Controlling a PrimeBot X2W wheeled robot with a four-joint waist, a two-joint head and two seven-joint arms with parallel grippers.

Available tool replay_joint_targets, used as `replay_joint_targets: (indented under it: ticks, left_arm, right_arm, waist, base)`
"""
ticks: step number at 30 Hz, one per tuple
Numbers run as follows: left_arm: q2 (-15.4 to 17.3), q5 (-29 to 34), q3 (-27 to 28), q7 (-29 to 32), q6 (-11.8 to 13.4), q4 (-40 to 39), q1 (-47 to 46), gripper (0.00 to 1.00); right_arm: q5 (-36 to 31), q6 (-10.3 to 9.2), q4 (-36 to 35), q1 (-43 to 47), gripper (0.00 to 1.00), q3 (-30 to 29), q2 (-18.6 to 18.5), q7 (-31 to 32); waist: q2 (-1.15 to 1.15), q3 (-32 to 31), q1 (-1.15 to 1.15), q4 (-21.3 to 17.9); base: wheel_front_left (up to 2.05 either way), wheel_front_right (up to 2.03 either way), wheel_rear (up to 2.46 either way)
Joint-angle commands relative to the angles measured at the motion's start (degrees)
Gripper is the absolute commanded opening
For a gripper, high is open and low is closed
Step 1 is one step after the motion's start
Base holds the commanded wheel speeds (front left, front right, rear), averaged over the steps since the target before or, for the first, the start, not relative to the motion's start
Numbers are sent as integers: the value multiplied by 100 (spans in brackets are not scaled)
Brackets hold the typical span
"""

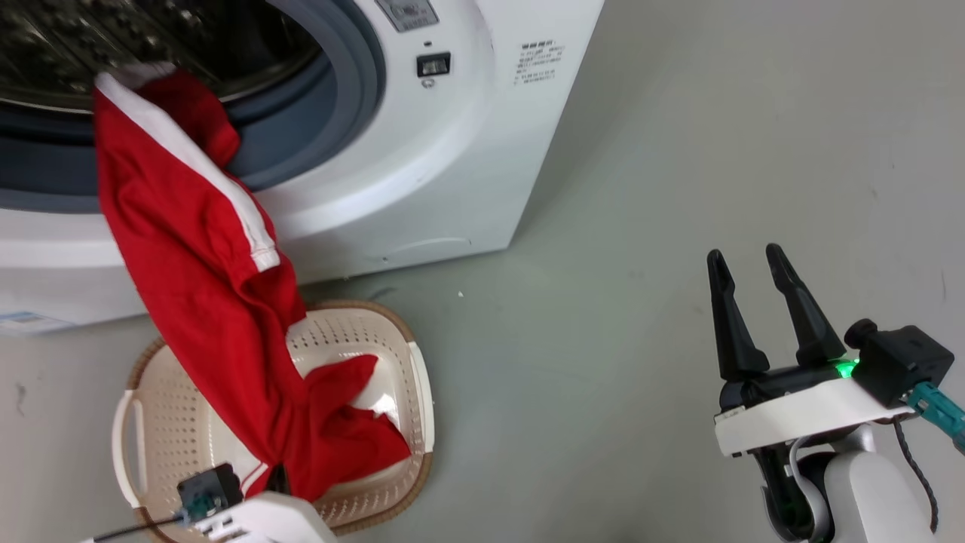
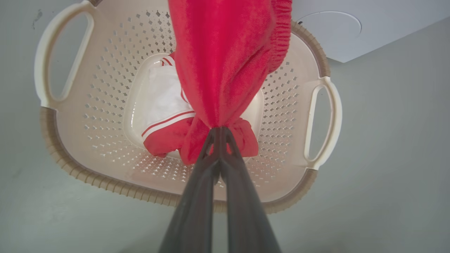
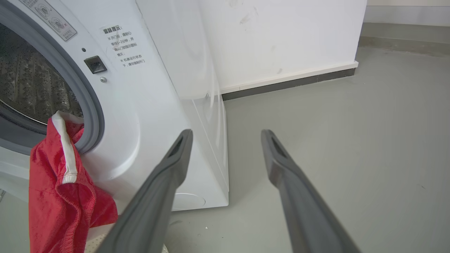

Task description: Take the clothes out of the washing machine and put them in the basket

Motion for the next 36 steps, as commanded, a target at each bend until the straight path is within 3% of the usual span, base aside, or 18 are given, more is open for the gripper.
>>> replay_joint_targets:
  ticks: [1,14,25,26,27,28,36]
  left_arm:
    - [6,-30,32,-12,-92,362,-349,0]
    - [112,-139,104,82,-348,2189,-1730,0]
    - [401,-180,159,203,-411,2950,-2729,0]
    - [413,-183,155,218,-426,2986,-2793,18]
    - [433,-188,155,243,-434,3017,-2856,51]
    - [462,-189,155,239,-437,3041,-2913,100]
    - [416,-177,109,70,-583,3169,-2883,100]
  right_arm:
    - [49,-4,-13,-136,100,24,3,-47]
    - [244,-4,127,-671,100,251,4,-289]
    - [310,-4,206,-979,100,397,3,-425]
    - [316,-4,226,-990,100,411,2,-436]
    - [320,-4,245,-1004,100,419,2,-448]
    - [324,-4,265,-1023,100,425,2,-458]
    - [305,-4,438,-1060,100,412,2,-492]
  waist:
    - [0,412,-1,-135]
    - [0,1428,-1,-466]
    - [0,2231,-1,-697]
    - [0,2257,-1,-711]
    - [0,2271,-1,-720]
    - [0,2279,-1,-728]
    - [0,1936,-1,-669]
  base:
    - [0,0,0]
    - [0,0,0]
    - [0,0,0]
    - [0,0,0]
    - [0,0,0]
    - [0,0,0]
    - [0,0,0]
